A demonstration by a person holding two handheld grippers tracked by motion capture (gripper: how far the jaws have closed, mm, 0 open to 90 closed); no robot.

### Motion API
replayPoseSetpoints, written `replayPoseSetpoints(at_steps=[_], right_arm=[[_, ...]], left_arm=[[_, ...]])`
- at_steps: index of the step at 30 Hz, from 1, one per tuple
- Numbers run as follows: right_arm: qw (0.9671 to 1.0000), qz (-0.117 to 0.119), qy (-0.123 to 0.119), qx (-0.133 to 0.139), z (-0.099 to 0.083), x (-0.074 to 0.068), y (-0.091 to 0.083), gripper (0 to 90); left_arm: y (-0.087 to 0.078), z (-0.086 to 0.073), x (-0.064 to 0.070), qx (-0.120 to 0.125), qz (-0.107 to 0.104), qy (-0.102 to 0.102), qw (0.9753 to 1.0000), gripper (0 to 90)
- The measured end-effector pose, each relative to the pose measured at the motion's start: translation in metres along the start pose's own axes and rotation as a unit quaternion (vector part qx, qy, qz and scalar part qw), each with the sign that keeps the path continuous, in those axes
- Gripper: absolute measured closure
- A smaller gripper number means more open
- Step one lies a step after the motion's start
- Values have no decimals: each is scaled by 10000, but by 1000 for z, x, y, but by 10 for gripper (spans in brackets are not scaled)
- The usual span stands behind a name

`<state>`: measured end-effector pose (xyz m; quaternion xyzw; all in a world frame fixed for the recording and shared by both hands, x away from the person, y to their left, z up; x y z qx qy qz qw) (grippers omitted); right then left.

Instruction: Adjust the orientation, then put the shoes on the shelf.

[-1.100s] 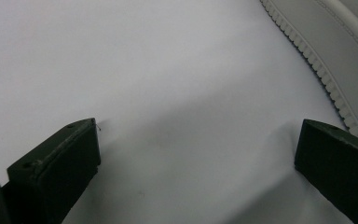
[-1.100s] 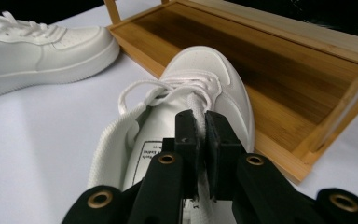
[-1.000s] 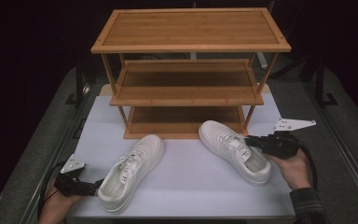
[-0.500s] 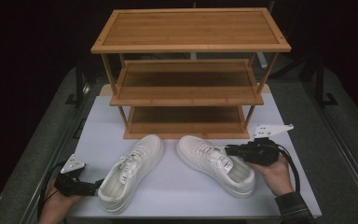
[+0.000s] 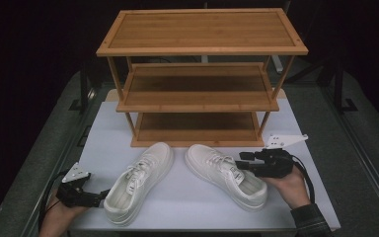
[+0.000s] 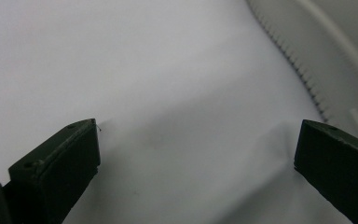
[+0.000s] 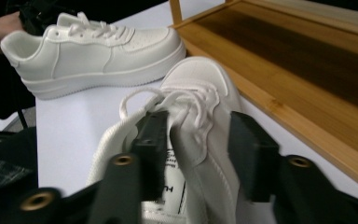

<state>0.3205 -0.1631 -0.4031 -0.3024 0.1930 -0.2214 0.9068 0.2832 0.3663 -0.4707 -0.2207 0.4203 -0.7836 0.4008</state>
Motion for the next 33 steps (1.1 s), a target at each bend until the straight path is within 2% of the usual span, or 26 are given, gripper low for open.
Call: replayPoseSetpoints(at_steps=[1,4,8,11,13,16,17,20,24,29,33], right_arm=[[10000,-69,29,15,1,1,-2,457],[9999,-155,53,-17,2,2,-3,385],[9997,-231,33,11,2,2,-6,360],[9997,-257,4,35,3,2,-7,349],[9996,-270,-35,36,4,2,-8,348],[9996,-263,-65,31,5,2,-7,349],[9996,-266,-63,0,5,1,-6,348],[9997,-225,-75,-33,5,1,-3,349],[9998,-179,-103,-44,6,1,0,349],[9998,-134,-84,-84,5,2,2,349],[9999,-99,-73,-104,5,3,4,356]], left_arm=[[-4,3,1,64,-23,27,10000,0],[-18,13,5,250,-34,94,9996,0],[-36,26,11,509,-204,111,9984,0],[-47,36,19,680,-351,207,9969,0],[-53,44,26,813,-510,336,9948,59],[-55,51,31,846,-565,402,9940,66],[-55,57,36,862,-638,494,9930,85],[-52,66,42,867,-760,607,9915,146],[-45,75,49,831,-852,711,9903,164],[-37,86,54,860,-974,837,9880,265],[-30,90,55,820,-1055,878,9871,360]])
Point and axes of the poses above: each handheld gripper's, and its own axes: y roughly forward along the jaws, z roughly out of its top, x roughly to its right, the point moved 4 cm from there along y, roughly forward along the jaws, and after that the axes turned 11 degrees about -x, right-handed, at the moved point
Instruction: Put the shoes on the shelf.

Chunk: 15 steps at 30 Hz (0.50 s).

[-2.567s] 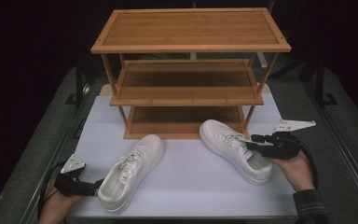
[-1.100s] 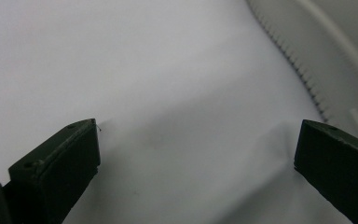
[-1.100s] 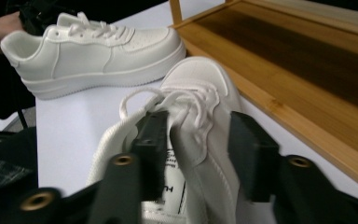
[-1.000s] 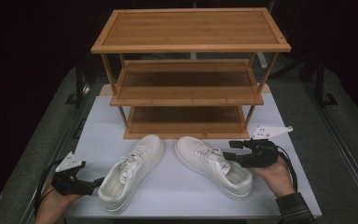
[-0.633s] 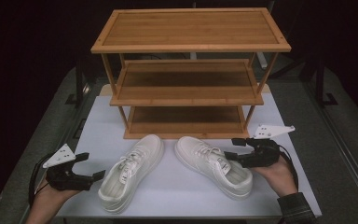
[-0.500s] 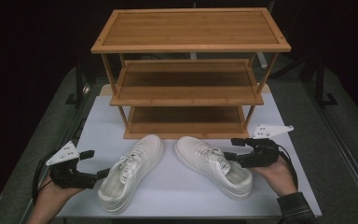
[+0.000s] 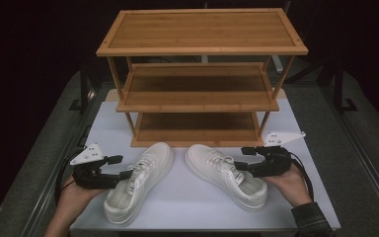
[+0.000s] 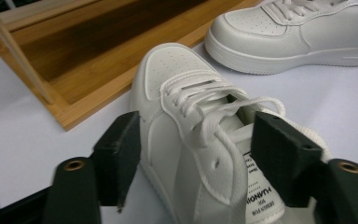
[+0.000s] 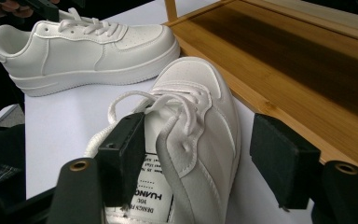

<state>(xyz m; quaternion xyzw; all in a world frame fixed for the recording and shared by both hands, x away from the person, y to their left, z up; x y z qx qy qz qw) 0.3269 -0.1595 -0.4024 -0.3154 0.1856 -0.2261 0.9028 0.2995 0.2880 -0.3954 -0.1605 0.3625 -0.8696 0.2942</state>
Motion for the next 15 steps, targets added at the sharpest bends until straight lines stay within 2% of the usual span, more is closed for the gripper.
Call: replayPoseSetpoints(at_steps=[6,10,13,14,15], right_arm=[[9998,64,-61,-152,-2,-1,3,386],[9996,64,-87,-268,-3,0,7,439],[9992,77,-143,-359,-4,-1,9,479],[9987,85,-193,-468,-5,-2,12,550],[9987,85,-193,-468,-5,-2,12,550]], left_arm=[[7,-6,2,-186,-30,70,9998,490],[6,-9,2,-202,-124,50,9997,565],[6,-10,3,-252,-172,108,9995,617],[8,-12,4,-330,-172,150,9992,634],[8,-12,4,-330,-172,150,9992,641]])
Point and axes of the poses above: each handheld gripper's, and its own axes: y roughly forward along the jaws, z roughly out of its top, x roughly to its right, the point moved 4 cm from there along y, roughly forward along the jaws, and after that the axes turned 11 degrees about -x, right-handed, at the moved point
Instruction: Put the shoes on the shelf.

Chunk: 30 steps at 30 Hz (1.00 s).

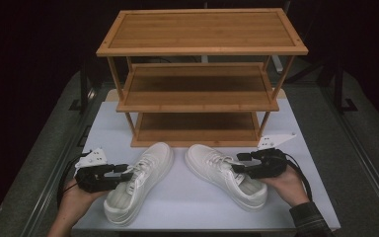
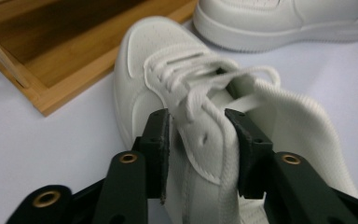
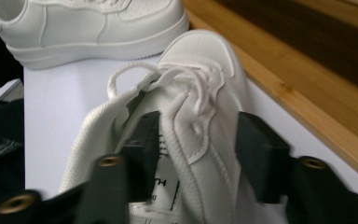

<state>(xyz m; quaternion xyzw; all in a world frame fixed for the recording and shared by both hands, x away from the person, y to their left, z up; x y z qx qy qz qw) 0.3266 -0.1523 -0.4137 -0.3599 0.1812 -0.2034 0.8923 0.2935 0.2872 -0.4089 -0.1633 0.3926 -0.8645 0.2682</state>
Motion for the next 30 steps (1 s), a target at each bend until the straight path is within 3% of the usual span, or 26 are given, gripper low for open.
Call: replayPoseSetpoints(at_steps=[9,19,26,30], right_arm=[[9997,-81,-113,178,1,-2,-4,825],[9992,211,52,348,0,3,-10,842],[9976,353,72,599,5,1,-32,843],[9967,286,-31,756,13,-1,-50,843]], left_arm=[[-4,2,2,-62,158,-63,9998,813],[-9,13,5,176,297,-4,9994,842],[-22,28,16,406,7,61,9992,842],[-31,44,20,508,-53,155,9986,842]])
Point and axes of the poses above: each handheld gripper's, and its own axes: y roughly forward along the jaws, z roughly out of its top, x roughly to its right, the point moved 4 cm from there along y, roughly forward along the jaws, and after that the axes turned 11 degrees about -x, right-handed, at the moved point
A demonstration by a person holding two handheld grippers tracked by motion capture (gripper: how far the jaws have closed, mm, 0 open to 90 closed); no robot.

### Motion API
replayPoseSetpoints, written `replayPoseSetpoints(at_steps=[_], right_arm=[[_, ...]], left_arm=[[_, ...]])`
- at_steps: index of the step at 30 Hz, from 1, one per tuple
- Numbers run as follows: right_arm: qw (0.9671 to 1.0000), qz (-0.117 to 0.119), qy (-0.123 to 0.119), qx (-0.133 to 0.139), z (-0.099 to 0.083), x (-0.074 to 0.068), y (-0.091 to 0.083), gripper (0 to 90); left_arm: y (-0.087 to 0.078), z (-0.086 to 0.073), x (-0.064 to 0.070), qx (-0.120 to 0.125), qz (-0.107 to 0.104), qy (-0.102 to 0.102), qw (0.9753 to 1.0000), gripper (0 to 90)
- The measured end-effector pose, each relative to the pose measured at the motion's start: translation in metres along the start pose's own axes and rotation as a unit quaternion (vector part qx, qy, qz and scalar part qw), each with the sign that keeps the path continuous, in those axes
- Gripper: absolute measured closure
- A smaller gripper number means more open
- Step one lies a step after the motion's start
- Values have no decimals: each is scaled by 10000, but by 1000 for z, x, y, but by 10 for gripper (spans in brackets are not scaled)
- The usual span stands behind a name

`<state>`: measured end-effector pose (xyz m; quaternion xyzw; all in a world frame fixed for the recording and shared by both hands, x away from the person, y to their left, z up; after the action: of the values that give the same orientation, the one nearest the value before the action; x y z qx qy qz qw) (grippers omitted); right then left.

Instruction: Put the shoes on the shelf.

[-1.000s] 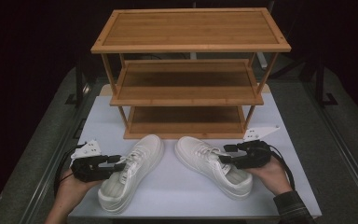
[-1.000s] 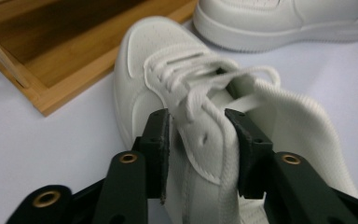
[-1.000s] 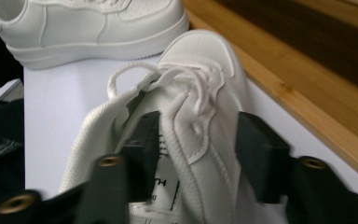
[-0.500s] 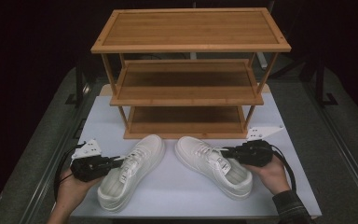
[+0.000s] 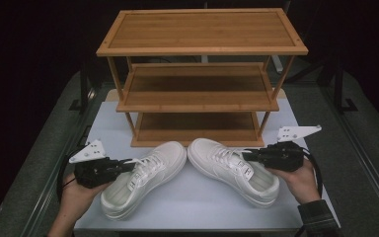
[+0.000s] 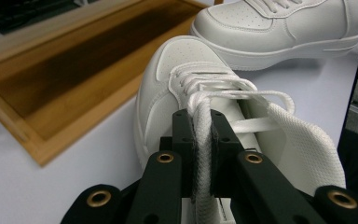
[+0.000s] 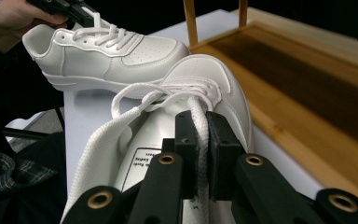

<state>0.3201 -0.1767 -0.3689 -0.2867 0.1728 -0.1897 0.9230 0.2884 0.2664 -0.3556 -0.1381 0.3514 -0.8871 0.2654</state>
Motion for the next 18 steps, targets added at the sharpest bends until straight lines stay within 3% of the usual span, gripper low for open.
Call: replayPoseSetpoints(at_steps=[9,18], right_arm=[[9992,-86,-158,359,27,2,-41,843],[9984,-138,-300,462,52,2,-68,843]], left_arm=[[-31,41,-3,326,85,177,9993,842],[-50,76,-7,518,63,279,9982,842]])
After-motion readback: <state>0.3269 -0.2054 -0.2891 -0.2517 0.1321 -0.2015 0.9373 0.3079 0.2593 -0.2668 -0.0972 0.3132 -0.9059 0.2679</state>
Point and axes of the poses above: each handheld gripper's, and its own axes: y roughly forward along the jaws, z roughly out of its top, x roughly to its right, the point moved 4 cm from there along y, roughly forward along the jaws, and after that the axes turned 11 degrees about -x, right-handed, at the moved point
